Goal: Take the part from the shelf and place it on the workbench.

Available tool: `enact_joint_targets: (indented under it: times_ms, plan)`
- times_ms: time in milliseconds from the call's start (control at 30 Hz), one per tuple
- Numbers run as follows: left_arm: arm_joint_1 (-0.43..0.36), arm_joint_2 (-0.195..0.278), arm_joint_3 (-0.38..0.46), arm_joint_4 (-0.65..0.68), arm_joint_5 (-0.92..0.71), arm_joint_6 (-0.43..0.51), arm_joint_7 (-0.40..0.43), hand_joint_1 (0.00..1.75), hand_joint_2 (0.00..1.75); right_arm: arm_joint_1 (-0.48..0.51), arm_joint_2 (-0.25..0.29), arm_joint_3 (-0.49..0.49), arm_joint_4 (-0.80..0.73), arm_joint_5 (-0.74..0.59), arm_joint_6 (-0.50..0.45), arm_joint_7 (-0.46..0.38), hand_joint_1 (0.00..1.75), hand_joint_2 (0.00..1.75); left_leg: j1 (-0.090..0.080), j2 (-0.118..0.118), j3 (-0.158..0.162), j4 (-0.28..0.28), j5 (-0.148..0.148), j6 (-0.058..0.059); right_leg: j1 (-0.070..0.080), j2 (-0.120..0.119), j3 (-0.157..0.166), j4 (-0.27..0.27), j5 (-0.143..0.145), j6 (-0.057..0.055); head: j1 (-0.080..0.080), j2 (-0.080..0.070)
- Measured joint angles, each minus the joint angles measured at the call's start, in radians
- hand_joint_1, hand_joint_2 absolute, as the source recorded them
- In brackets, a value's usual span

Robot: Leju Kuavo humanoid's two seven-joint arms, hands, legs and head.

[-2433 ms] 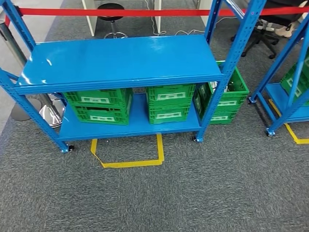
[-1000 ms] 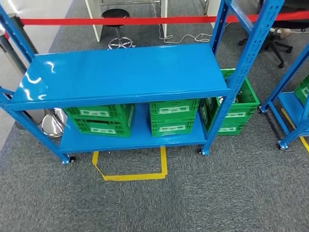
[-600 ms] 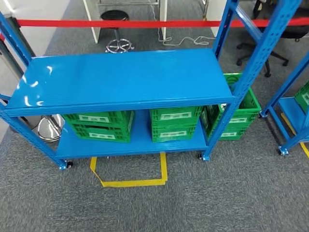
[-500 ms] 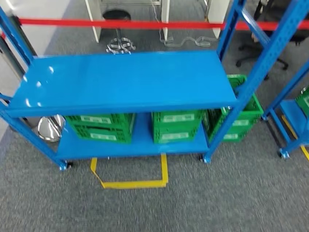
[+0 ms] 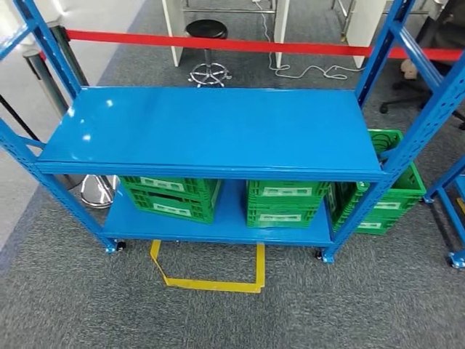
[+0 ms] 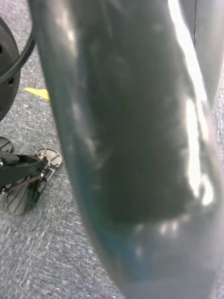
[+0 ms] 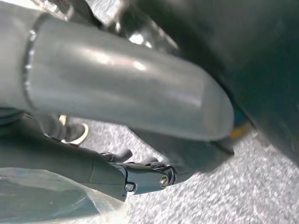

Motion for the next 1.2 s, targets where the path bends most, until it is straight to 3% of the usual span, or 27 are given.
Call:
enact_joint_targets:
  times_ms: [100,133,167,267,333,400,433,500,567,600,633,667,700,767,833,933,1000,1033,1133,1167,1200]
  plan:
    - [-0.004,0.000,0.000,0.000,0.000,0.000,0.000,0.00,0.00,-0.001,0.000,0.002,0.000,0.000,0.000,0.001,0.00,0.00,0.005,0.031,-0.078,0.149,-0.085,-0.017,-0.001,-0.033,0.008,-0.001,-0.004,-0.004,-0.006,0.000]
    - [-0.003,0.001,0.000,0.000,0.000,0.000,0.000,0.00,0.00,-0.001,-0.001,0.002,0.000,0.000,0.000,0.001,0.00,0.00,0.008,0.034,-0.096,0.179,-0.093,-0.020,-0.001,-0.043,0.009,-0.001,-0.006,-0.004,-0.006,0.000]
    - [-0.001,0.001,0.000,0.000,0.001,0.000,0.000,0.00,0.00,-0.001,-0.001,0.003,0.000,0.000,0.000,0.001,0.00,0.00,0.010,0.036,-0.101,0.178,-0.081,-0.022,-0.001,-0.052,0.011,-0.001,-0.009,-0.003,-0.006,0.000]
    - [0.002,0.002,0.001,0.000,0.001,0.000,0.000,0.00,0.00,-0.001,-0.001,0.008,0.000,0.000,0.000,0.001,0.00,0.00,0.011,0.067,-0.042,0.018,0.023,-0.019,-0.002,-0.077,0.025,-0.001,-0.019,0.006,-0.006,0.000]
    - [-0.001,0.002,0.001,0.001,0.003,-0.001,0.000,0.00,0.00,-0.002,-0.001,0.009,0.000,0.002,0.000,0.001,0.00,0.00,0.006,0.097,-0.020,-0.051,0.043,-0.010,0.001,-0.093,0.032,0.000,-0.027,0.017,-0.006,0.000]
    - [0.000,0.001,0.001,0.001,0.011,-0.005,0.003,0.00,0.00,-0.005,-0.001,0.012,0.000,0.010,0.000,0.004,0.00,0.00,0.002,0.097,-0.022,-0.055,0.041,0.006,0.003,-0.110,0.037,-0.003,-0.034,0.032,-0.005,0.000]
    - [0.002,0.001,0.002,0.001,0.016,-0.009,0.009,0.00,0.00,-0.008,-0.001,0.015,-0.001,0.014,0.000,0.005,0.00,0.00,0.002,0.088,-0.020,-0.057,0.051,0.013,0.001,-0.111,0.039,-0.003,-0.039,0.039,-0.004,0.000]
    - [0.004,0.001,0.003,0.001,0.020,-0.013,0.027,0.00,0.00,-0.011,-0.001,0.020,-0.002,0.014,0.001,0.006,0.00,0.00,0.006,0.070,-0.017,-0.063,0.056,0.026,-0.002,-0.081,0.028,0.032,-0.068,0.050,-0.001,0.000]
    - [0.003,0.001,0.003,0.001,0.019,-0.015,0.044,0.00,0.00,-0.011,0.000,0.020,-0.002,-0.001,0.003,0.004,0.00,0.00,0.006,0.053,-0.018,-0.064,0.058,0.034,-0.003,-0.039,-0.026,0.143,-0.127,0.054,0.004,0.000]
    - [0.004,0.002,0.003,0.001,0.017,-0.015,0.049,0.00,0.00,-0.010,0.000,0.019,-0.002,-0.009,0.004,0.001,0.00,0.00,0.004,0.042,-0.019,-0.064,0.058,0.037,-0.003,-0.030,-0.060,0.209,-0.153,0.054,0.005,0.000]
    - [0.005,0.002,0.003,0.001,0.017,-0.015,0.052,0.00,0.00,-0.010,0.000,0.018,-0.002,-0.015,0.005,-0.001,0.00,0.00,0.002,0.031,-0.019,-0.064,0.057,0.038,-0.001,-0.026,-0.086,0.255,-0.164,0.053,0.005,0.000]
    - [0.006,0.004,0.003,0.000,0.017,-0.016,0.053,0.00,0.00,-0.010,0.000,0.017,-0.002,-0.018,0.005,-0.005,0.00,0.00,0.000,0.021,-0.018,-0.063,0.057,0.039,0.000,-0.024,-0.097,0.269,-0.155,0.050,0.005,0.000]
    - [0.007,0.006,0.003,0.000,0.018,-0.019,0.051,0.00,0.00,-0.011,0.000,0.016,-0.002,-0.019,0.003,-0.010,0.00,0.00,-0.002,0.011,-0.016,-0.063,0.056,0.040,0.001,-0.023,-0.091,0.245,-0.127,0.046,0.005,0.000]
    - [0.007,0.008,0.003,-0.002,0.018,-0.026,0.042,0.00,0.00,-0.011,0.000,0.016,-0.002,-0.018,-0.010,-0.018,0.00,0.00,-0.004,-0.005,-0.011,-0.063,0.052,0.041,0.003,-0.016,-0.043,0.125,-0.052,0.032,0.006,0.000]
    - [0.008,0.009,0.002,-0.002,0.011,-0.033,0.028,0.00,0.00,-0.011,0.000,0.015,-0.002,-0.023,-0.033,-0.020,0.00,0.00,-0.006,-0.014,-0.012,-0.061,0.046,0.034,0.007,-0.007,-0.001,0.027,-0.022,0.020,0.005,0.000]
    - [0.007,0.007,0.001,-0.002,-0.005,-0.034,0.015,0.00,0.00,-0.008,0.001,0.010,-0.002,-0.038,-0.056,-0.021,0.00,0.00,-0.004,-0.016,-0.013,-0.062,0.042,0.016,0.009,-0.004,0.016,-0.001,-0.026,0.013,0.002,0.000]
    - [0.005,0.006,-0.004,-0.002,-0.017,-0.029,0.011,0.00,0.00,-0.003,0.003,0.001,-0.002,-0.055,-0.060,-0.027,0.00,0.00,-0.004,-0.001,-0.019,-0.037,0.028,0.005,0.004,-0.009,0.032,-0.015,-0.025,0.005,-0.002,0.000]
    - [0.003,0.007,-0.007,-0.002,-0.020,-0.025,0.009,0.00,0.00,-0.001,0.004,-0.005,-0.002,-0.062,-0.061,-0.031,0.00,0.00,-0.004,0.011,-0.038,0.006,0.009,-0.001,0.001,-0.013,0.041,-0.021,-0.027,0.001,-0.005,0.000]
    - [-0.001,0.006,-0.012,-0.002,-0.024,-0.015,-0.002,0.00,0.00,0.004,0.005,-0.018,-0.002,-0.063,-0.063,-0.026,0.00,0.00,0.004,0.033,-0.137,0.184,-0.045,-0.015,0.001,-0.025,0.065,-0.023,-0.044,-0.004,-0.009,0.000]
    - [0.000,0.007,-0.014,-0.002,-0.025,-0.013,-0.004,0.00,0.00,0.007,0.005,-0.019,-0.002,-0.056,-0.064,-0.018,0.00,0.00,0.006,0.034,-0.155,0.205,-0.037,-0.018,0.001,-0.027,0.074,-0.023,-0.052,-0.003,-0.009,0.000]
    - [0.001,0.008,-0.015,-0.002,-0.027,-0.010,-0.003,0.00,0.00,0.009,0.005,-0.019,-0.002,-0.046,-0.066,-0.010,0.00,0.00,0.008,0.036,-0.156,0.192,-0.010,-0.019,0.000,-0.028,0.082,-0.023,-0.061,0.000,-0.010,0.000]
